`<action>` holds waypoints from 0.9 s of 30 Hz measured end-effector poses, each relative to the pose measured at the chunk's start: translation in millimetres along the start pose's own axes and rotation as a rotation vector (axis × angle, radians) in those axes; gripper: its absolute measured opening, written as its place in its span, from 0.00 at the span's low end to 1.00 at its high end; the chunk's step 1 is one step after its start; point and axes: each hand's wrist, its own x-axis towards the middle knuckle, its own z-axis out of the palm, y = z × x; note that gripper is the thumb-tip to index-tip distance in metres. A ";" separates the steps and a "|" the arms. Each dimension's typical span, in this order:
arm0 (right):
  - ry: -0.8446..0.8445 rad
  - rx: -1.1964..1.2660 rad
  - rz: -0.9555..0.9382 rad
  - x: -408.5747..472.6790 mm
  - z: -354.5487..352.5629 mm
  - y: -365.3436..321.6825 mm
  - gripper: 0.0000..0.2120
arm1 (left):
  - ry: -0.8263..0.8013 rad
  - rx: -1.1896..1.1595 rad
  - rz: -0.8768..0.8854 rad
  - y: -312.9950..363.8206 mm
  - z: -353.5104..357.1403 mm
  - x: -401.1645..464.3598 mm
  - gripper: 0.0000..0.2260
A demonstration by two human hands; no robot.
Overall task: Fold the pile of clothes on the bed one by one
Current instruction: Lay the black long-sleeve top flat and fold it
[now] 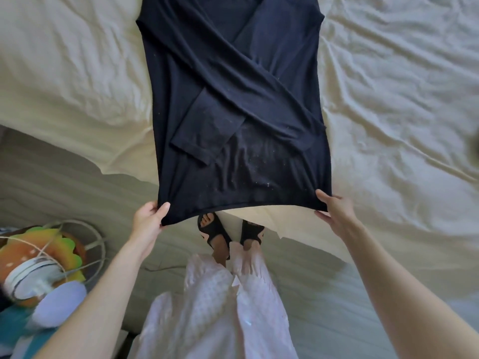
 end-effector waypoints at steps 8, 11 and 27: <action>-0.055 0.160 0.005 -31.6 -32.2 11.3 0.04 | 0.111 -0.194 -0.071 7.1 -6.5 -43.5 0.09; -0.085 0.210 0.017 -46.4 -52.8 18.7 0.06 | 0.142 -0.216 -0.069 6.3 -3.8 -71.4 0.10; -0.082 0.104 0.157 -123.2 -161.9 49.7 0.09 | 0.214 -0.493 -0.294 -43.4 -2.9 -218.5 0.02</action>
